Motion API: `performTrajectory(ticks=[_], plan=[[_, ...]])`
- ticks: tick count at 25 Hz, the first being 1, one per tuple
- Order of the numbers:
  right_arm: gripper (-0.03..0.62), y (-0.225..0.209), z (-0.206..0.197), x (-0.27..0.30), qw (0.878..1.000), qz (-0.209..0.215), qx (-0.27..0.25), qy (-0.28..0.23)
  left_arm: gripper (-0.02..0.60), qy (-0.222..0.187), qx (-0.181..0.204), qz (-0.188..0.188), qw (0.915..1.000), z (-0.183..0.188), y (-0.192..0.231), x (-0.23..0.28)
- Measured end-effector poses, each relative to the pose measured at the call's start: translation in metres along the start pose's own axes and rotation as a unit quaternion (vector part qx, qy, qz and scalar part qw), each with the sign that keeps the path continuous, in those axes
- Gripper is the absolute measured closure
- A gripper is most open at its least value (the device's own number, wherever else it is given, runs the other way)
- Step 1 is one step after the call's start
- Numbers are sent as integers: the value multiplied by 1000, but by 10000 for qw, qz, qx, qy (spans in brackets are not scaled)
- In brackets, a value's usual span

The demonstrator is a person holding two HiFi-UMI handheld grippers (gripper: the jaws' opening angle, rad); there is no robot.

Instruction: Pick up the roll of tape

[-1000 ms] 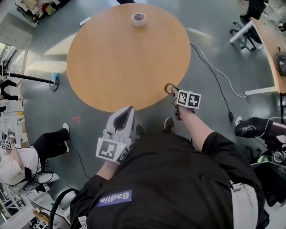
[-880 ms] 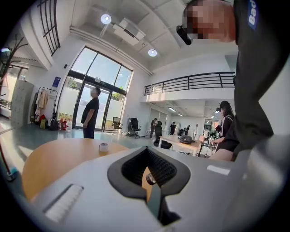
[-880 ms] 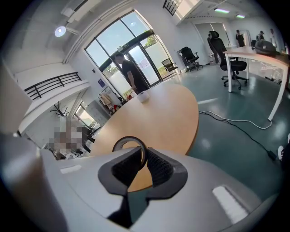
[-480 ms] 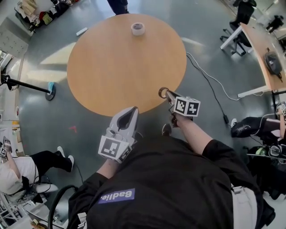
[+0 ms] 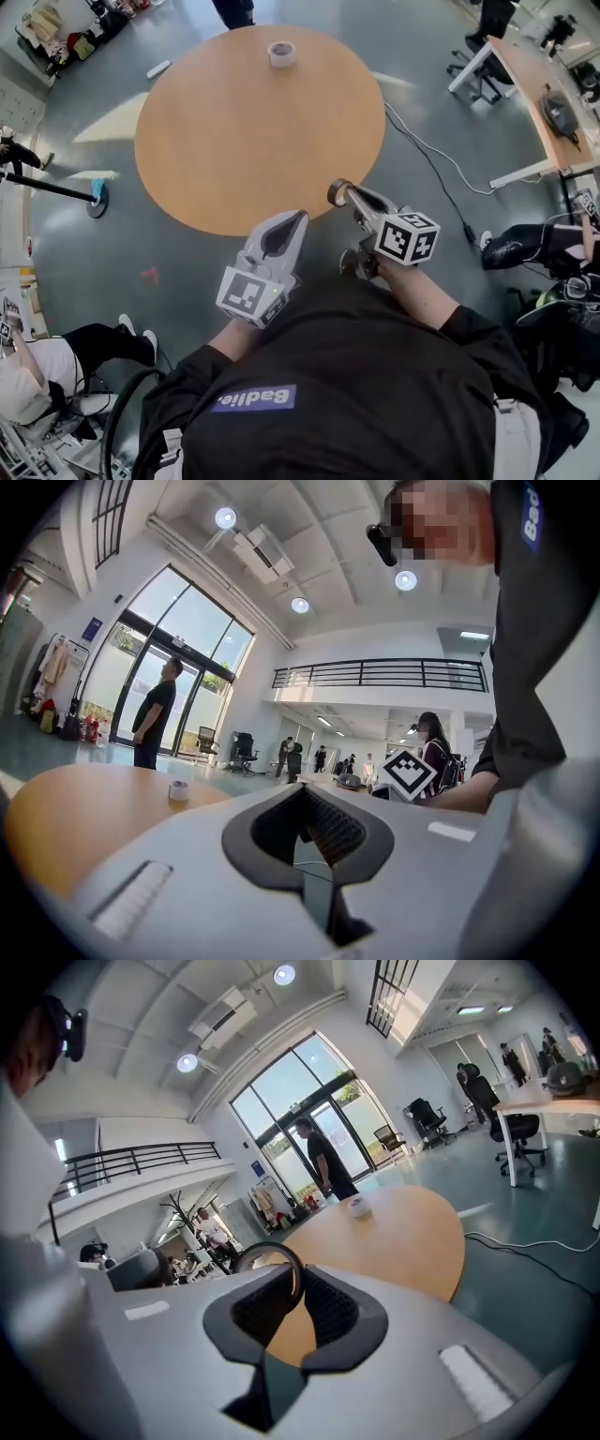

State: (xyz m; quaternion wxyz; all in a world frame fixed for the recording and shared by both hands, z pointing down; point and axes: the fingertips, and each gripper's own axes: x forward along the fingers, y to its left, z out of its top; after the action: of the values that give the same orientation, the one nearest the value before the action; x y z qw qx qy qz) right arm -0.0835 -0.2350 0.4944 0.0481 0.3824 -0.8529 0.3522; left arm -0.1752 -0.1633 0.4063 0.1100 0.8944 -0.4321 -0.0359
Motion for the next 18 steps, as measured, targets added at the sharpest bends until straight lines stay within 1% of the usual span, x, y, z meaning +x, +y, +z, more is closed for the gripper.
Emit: performTrajectory(ticks=[4,8,12,15,18], plan=[[547,34,2,-22,9991,164,-289,-264,563,26,18,-256,9997,-9,-8,-2],[548,53,2,-38,9966,191,-674,-436,563,97,4,-356,9993,-12,-13,0],[548,65,0,-45,9929,200,-1041,-534,562,118,87,-397,9991,-13,-18,-3],[548,72,-3,-44,9921,206,-1119,-533,562,152,74,-375,9992,-8,-17,-8],[548,73,-4,-44,9910,201,-1216,-516,563,98,35,-330,9994,-7,-16,-9]])
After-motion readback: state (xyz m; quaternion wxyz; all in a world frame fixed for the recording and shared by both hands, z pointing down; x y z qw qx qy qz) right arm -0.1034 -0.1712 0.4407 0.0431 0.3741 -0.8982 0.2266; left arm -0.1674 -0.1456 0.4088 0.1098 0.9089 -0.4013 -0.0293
